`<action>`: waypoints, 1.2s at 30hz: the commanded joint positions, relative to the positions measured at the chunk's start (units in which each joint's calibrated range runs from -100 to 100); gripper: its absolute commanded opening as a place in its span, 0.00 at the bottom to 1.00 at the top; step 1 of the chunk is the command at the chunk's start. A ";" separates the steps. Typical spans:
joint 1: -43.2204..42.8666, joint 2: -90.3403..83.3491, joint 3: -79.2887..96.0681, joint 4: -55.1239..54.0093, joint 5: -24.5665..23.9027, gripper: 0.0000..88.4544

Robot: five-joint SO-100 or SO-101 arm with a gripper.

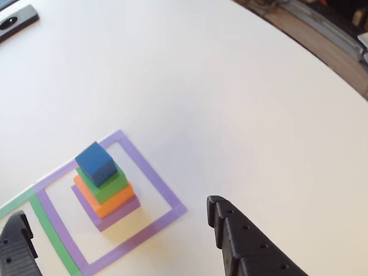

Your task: Tower of hanoi

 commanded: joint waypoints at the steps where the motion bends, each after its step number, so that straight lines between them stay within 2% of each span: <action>1: -0.37 -0.95 5.23 -9.46 0.57 0.47; 6: -0.83 1.21 11.50 -19.82 0.57 0.49; 13: -0.75 8.18 21.50 -41.02 0.57 0.51; 21: -3.88 16.60 27.31 -57.05 0.57 0.52; 26: -5.48 22.85 27.68 -63.93 0.57 0.53; 36: -5.25 29.66 28.13 -70.00 0.57 0.52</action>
